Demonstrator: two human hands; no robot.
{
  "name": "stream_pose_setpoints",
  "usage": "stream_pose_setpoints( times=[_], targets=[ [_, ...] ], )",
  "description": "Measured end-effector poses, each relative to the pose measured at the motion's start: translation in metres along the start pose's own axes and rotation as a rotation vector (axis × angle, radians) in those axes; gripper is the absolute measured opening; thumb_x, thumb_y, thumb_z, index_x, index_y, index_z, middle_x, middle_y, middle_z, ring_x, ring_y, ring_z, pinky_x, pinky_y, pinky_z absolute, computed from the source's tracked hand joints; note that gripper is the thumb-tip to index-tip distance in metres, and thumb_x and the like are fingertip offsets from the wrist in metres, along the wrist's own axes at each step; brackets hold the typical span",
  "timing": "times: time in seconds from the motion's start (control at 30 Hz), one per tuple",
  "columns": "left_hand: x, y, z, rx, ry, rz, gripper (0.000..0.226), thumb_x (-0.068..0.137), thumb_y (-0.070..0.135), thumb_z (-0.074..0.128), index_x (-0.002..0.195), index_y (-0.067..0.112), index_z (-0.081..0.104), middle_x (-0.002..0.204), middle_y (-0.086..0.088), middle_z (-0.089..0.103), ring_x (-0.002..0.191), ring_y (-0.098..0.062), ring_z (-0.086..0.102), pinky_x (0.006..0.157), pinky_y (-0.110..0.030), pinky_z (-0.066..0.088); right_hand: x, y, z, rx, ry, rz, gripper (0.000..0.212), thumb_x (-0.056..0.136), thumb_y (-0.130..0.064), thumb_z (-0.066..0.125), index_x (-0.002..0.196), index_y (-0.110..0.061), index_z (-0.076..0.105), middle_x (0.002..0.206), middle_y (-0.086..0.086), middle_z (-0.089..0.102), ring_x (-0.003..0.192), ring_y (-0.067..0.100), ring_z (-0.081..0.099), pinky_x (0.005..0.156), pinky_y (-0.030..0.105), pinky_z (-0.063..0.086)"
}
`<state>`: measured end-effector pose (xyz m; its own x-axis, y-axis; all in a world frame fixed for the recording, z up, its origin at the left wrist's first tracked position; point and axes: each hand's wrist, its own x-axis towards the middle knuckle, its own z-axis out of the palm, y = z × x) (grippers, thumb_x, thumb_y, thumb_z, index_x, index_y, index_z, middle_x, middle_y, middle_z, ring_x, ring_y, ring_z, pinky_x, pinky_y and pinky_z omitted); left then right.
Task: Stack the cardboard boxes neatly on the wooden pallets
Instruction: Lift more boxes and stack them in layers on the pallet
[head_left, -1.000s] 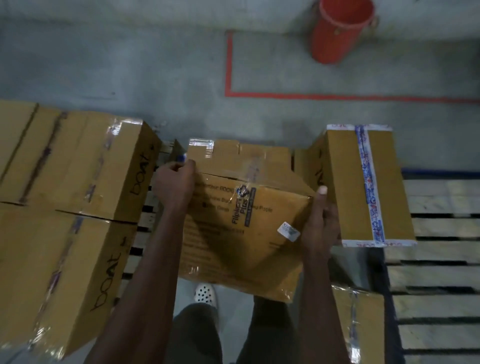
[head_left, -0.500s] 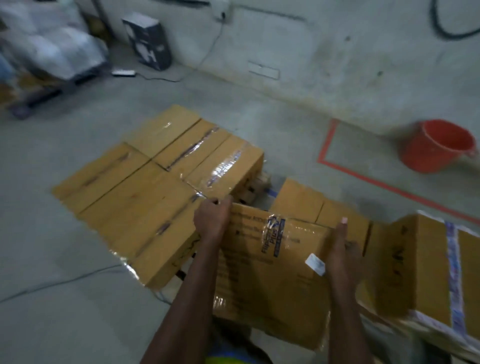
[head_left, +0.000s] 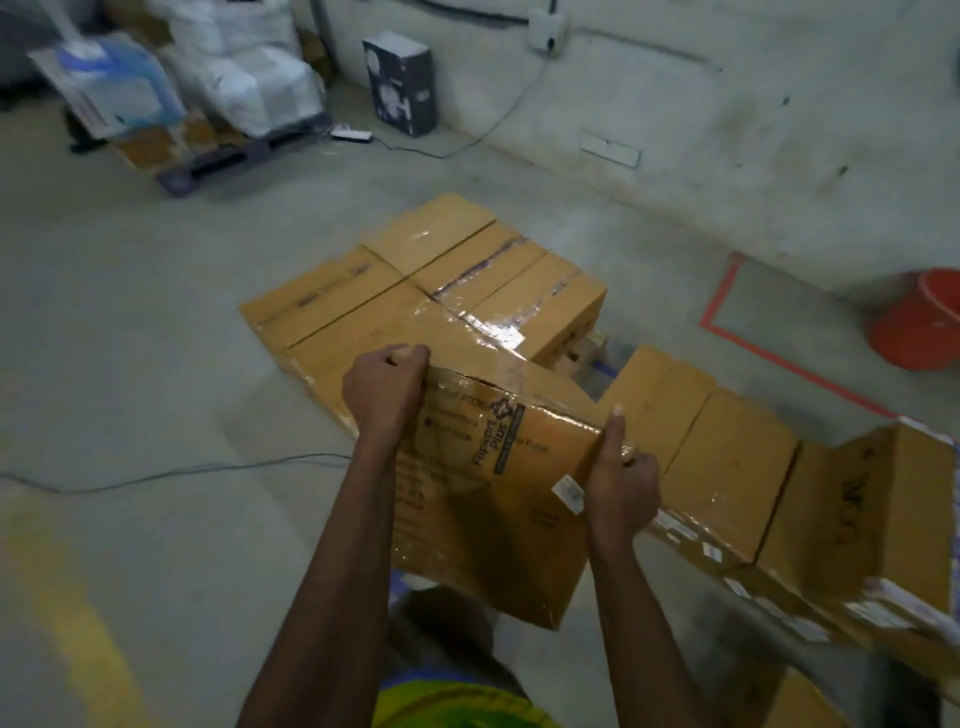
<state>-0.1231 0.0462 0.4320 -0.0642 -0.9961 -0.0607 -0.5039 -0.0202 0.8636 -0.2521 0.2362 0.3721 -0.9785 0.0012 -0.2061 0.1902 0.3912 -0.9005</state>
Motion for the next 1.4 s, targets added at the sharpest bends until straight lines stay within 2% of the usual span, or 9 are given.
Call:
stream_pose_setpoints(
  times=[0.17, 0.37, 0.53, 0.67, 0.73, 0.83, 1.0, 1.2, 1.4],
  targets=[
    [0.021, -0.043, -0.081, 0.088, 0.103, -0.095, 0.041, 0.082, 0.048, 0.069, 0.057, 0.017, 0.061, 0.057, 0.002, 0.057, 0.053, -0.013, 0.05, 0.058, -0.031, 0.04, -0.072, -0.008, 0.039, -0.007, -0.102, -0.021, 0.065, 0.089, -0.076, 0.049, 0.087, -0.013, 0.063, 0.078, -0.002, 0.06, 0.068, 0.014, 0.055, 0.058, 0.027, 0.036],
    [0.068, -0.132, -0.194, 0.062, 0.206, -0.337, 0.04, 0.085, 0.046, 0.068, 0.058, 0.019, 0.056, 0.059, 0.007, 0.051, 0.056, -0.009, 0.043, 0.071, -0.029, 0.036, -0.169, -0.02, 0.14, -0.169, -0.343, -0.101, 0.055, 0.092, -0.068, 0.054, 0.086, -0.014, 0.063, 0.081, 0.0, 0.061, 0.076, 0.015, 0.056, 0.069, 0.029, 0.037],
    [0.134, -0.222, -0.299, 0.088, 0.304, -0.495, 0.04, 0.083, 0.048, 0.066, 0.066, 0.013, 0.067, 0.06, 0.005, 0.055, 0.07, -0.024, 0.056, 0.072, -0.03, 0.039, -0.27, -0.03, 0.258, -0.317, -0.506, -0.192, 0.088, 0.083, -0.084, 0.048, 0.117, -0.005, 0.068, 0.119, 0.013, 0.067, 0.108, 0.032, 0.064, 0.091, 0.044, 0.052],
    [0.197, -0.281, -0.374, 0.065, 0.412, -0.549, 0.041, 0.084, 0.049, 0.064, 0.075, 0.01, 0.072, 0.068, -0.001, 0.06, 0.079, -0.028, 0.059, 0.073, -0.032, 0.04, -0.345, -0.041, 0.354, -0.329, -0.603, -0.223, 0.082, 0.087, -0.078, 0.051, 0.123, -0.004, 0.059, 0.113, 0.013, 0.065, 0.094, 0.025, 0.06, 0.079, 0.034, 0.046],
    [0.228, -0.292, -0.402, 0.074, 0.435, -0.541, 0.038, 0.085, 0.047, 0.064, 0.077, 0.01, 0.07, 0.075, -0.003, 0.061, 0.081, -0.028, 0.057, 0.074, -0.032, 0.039, -0.373, -0.045, 0.39, -0.347, -0.641, -0.204, 0.081, 0.086, -0.078, 0.052, 0.123, -0.007, 0.057, 0.111, 0.01, 0.062, 0.102, 0.024, 0.059, 0.087, 0.037, 0.047],
    [0.273, -0.289, -0.426, 0.125, 0.443, -0.46, 0.031, 0.088, 0.043, 0.062, 0.087, 0.014, 0.074, 0.078, -0.002, 0.06, 0.081, -0.025, 0.054, 0.075, -0.03, 0.035, -0.399, -0.058, 0.433, -0.376, -0.613, -0.174, 0.08, 0.086, -0.076, 0.055, 0.123, -0.006, 0.061, 0.115, 0.011, 0.064, 0.114, 0.03, 0.06, 0.1, 0.048, 0.05],
    [0.371, -0.292, -0.444, 0.228, 0.462, -0.307, 0.041, 0.087, 0.046, 0.059, 0.109, 0.015, 0.077, 0.101, -0.012, 0.074, 0.104, -0.034, 0.062, 0.086, -0.035, 0.044, -0.41, -0.085, 0.512, -0.398, -0.579, -0.09, 0.079, 0.085, -0.079, 0.052, 0.109, -0.006, 0.069, 0.101, 0.008, 0.07, 0.093, 0.025, 0.068, 0.08, 0.038, 0.054],
    [0.515, -0.312, -0.448, 0.207, 0.41, -0.389, 0.04, 0.086, 0.052, 0.052, 0.067, 0.017, 0.057, 0.073, -0.006, 0.062, 0.085, -0.034, 0.058, 0.072, -0.035, 0.036, -0.406, -0.142, 0.657, -0.424, -0.6, -0.117, 0.08, 0.082, -0.081, 0.054, 0.107, -0.006, 0.068, 0.1, 0.007, 0.068, 0.084, 0.023, 0.058, 0.059, 0.028, 0.035],
    [0.667, -0.297, -0.469, 0.197, 0.395, -0.559, 0.042, 0.093, 0.047, 0.054, 0.083, 0.006, 0.061, 0.08, -0.006, 0.055, 0.08, -0.027, 0.047, 0.075, -0.032, 0.032, -0.413, -0.241, 0.816, -0.484, -0.67, -0.342, 0.083, 0.084, -0.081, 0.051, 0.103, -0.002, 0.072, 0.105, 0.011, 0.07, 0.087, 0.027, 0.063, 0.065, 0.03, 0.039]
  ],
)
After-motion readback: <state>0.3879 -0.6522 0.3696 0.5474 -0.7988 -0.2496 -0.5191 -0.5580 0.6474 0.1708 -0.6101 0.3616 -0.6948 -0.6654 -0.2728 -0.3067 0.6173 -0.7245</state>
